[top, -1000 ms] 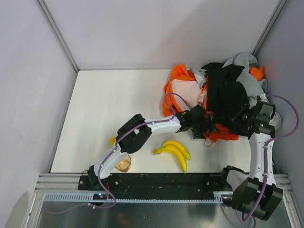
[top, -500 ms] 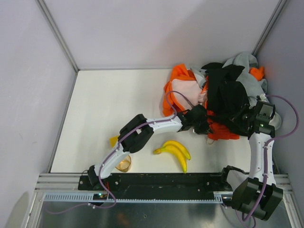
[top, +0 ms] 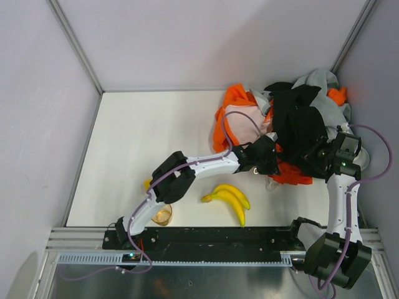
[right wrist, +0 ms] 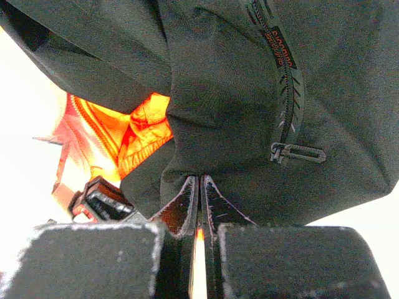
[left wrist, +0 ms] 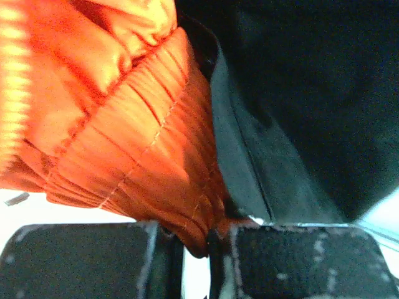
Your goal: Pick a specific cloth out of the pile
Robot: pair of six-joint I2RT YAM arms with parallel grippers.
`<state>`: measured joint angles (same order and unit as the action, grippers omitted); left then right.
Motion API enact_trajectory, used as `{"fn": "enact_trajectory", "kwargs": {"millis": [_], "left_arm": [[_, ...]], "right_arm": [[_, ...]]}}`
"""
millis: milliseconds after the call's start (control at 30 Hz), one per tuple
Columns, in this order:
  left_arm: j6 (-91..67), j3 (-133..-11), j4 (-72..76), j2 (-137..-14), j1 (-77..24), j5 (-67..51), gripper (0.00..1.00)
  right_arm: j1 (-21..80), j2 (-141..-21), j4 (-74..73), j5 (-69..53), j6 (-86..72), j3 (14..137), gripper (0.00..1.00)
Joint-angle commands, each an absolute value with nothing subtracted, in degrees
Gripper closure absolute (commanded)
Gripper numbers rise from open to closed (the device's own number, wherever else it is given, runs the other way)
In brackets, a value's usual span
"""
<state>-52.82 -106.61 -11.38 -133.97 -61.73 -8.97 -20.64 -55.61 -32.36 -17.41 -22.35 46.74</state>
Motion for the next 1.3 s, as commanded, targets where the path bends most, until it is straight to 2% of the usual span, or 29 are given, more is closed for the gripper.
{"fn": "enact_trajectory", "kwargs": {"millis": [0, 433, 833, 1267], "left_arm": [[-43.78, -108.06, -11.9, -124.49, -64.42, -7.09, 0.99], [-26.52, -117.73, -26.28, -116.7, -66.31, -1.81, 0.99], [-20.87, -127.43, -30.09, -107.95, -66.31, -0.37, 0.99], [-16.31, -132.22, -30.2, -97.51, -64.49, 5.79, 0.99]], "right_arm": [[-20.74, -55.52, -31.32, -17.35, -21.72, 46.97, 1.0], [-20.75, -54.81, -32.06, -16.68, -21.68, 46.85, 1.0], [-20.74, -54.08, -32.5, -16.03, -21.28, 45.42, 1.0], [-20.74, -53.0, -32.03, -15.97, -20.95, 41.48, 1.0]]}}
